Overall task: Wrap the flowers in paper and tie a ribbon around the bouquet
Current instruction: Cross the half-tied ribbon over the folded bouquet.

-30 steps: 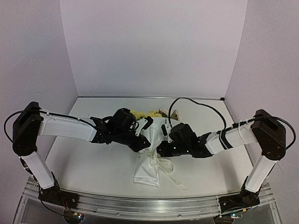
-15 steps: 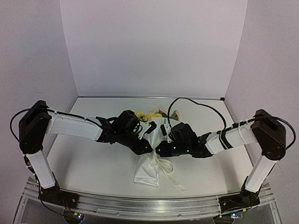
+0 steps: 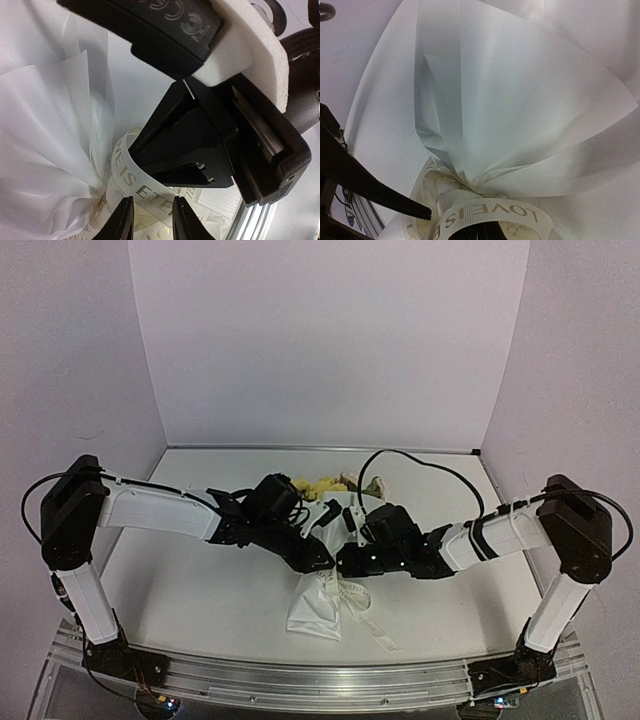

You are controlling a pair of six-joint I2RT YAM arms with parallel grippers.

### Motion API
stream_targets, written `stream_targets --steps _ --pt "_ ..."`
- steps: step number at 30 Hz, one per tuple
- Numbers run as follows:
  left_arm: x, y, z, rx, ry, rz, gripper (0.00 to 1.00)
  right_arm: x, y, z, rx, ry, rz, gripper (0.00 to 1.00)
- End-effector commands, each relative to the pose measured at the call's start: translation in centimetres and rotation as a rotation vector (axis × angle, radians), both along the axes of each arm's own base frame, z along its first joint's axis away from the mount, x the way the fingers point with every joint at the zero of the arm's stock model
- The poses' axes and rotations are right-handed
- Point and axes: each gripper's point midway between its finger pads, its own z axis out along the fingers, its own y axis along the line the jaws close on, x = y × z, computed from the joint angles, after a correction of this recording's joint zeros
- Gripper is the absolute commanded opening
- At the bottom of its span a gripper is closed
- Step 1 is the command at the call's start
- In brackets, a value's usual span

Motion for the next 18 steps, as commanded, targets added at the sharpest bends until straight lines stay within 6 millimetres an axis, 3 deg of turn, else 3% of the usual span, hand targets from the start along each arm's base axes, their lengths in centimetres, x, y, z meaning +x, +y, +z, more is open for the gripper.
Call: stream_targets --steps 1,5,9,18 --pt "2.1 -0.7 2.8 -0.050 -0.089 0.075 0.26 -0.1 0.3 1.5 0.038 -0.042 0.019 0.00" --pt "3.3 0.8 3.3 -0.051 -0.133 0.173 0.26 -0.2 0.2 1.6 0.039 -0.045 0.022 0.00" --pt "3.7 1.6 2.1 0.004 -0.125 0.205 0.23 -0.2 0.4 1.8 0.044 -0.046 0.025 0.00" --pt "2.7 1.0 0.3 0.059 -0.074 0.137 0.17 -0.2 0.6 2.7 0.062 -0.058 0.034 0.00"
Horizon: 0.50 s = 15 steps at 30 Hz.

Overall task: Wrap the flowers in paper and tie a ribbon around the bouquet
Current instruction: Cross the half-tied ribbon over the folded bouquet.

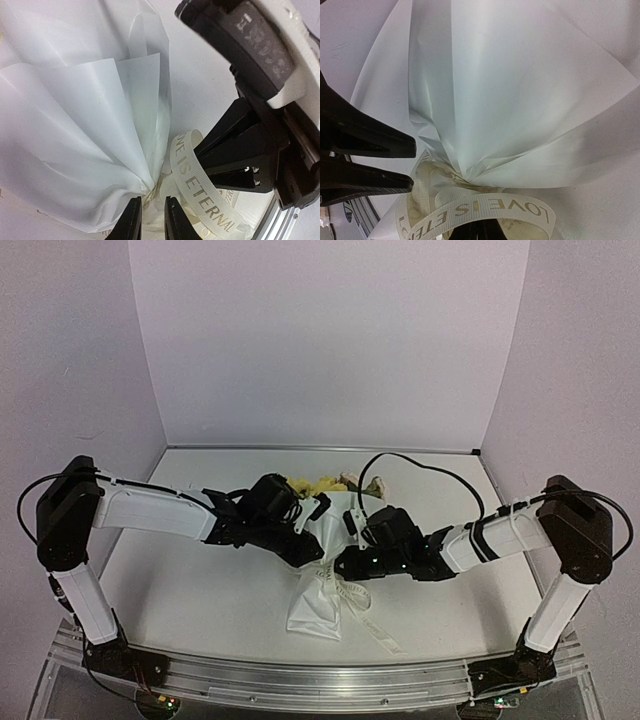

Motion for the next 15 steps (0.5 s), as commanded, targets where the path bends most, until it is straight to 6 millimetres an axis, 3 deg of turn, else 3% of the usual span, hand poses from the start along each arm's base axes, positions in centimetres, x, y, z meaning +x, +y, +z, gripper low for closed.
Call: stream_targets --steps 1,6,15 --pt "-0.2 -1.0 0.5 0.006 0.002 -0.041 0.17 0.3 0.9 3.3 0.071 -0.070 0.021 0.00" --pt "-1.3 -2.1 -0.1 0.031 0.005 -0.090 0.16 0.2 0.9 3.6 0.073 -0.077 0.025 0.00" --pt "-1.3 -2.9 2.0 -0.024 -0.033 -0.100 0.19 0.0 1.1 3.5 0.075 -0.073 0.035 0.00"
